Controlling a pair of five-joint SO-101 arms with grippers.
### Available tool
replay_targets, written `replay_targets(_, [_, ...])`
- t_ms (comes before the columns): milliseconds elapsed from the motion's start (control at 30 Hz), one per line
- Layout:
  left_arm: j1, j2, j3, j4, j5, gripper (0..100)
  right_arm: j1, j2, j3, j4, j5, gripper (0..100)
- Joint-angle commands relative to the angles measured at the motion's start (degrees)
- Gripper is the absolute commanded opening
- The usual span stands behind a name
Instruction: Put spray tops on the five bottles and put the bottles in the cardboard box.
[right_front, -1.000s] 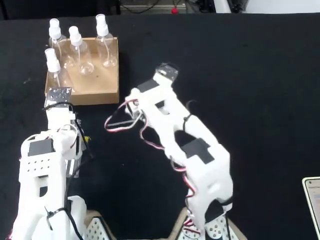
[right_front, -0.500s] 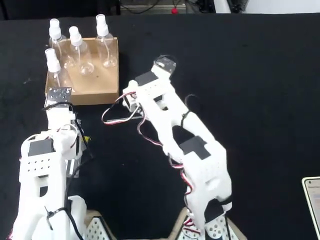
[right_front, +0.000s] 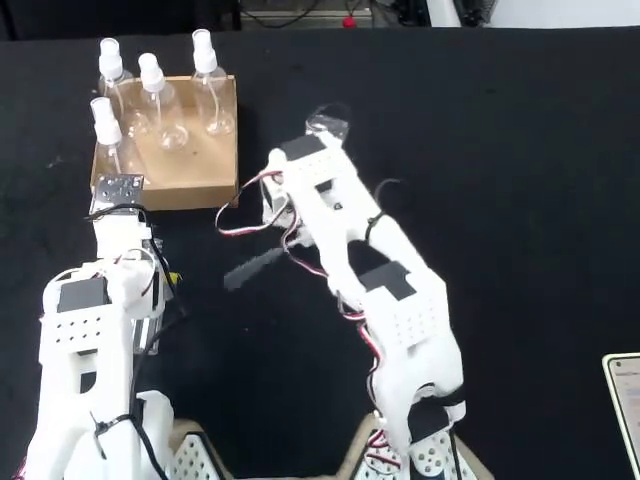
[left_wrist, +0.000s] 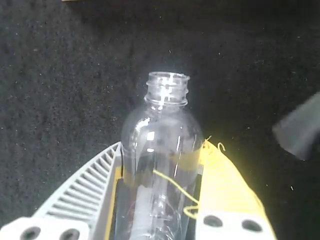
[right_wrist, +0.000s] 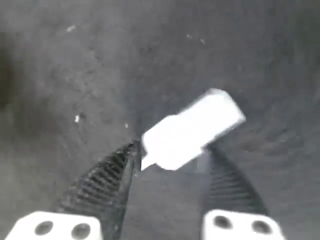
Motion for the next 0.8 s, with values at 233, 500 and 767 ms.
replay_targets(233, [-0.6,-1.0,-0.5,-0.9,0.3,14,2.6,0.1,0.1,8.8,28.5,1.1])
replay_targets(500, [-0.6,-1.0,-0.4,-0.9,0.3,14,3.8,-3.8,0.8,7.0,39.3,1.1])
replay_targets(767, [-0.6,-1.0,-0.4,-0.9,0.3,14,2.8,-17.7,10.1,-2.4,39.7,1.5])
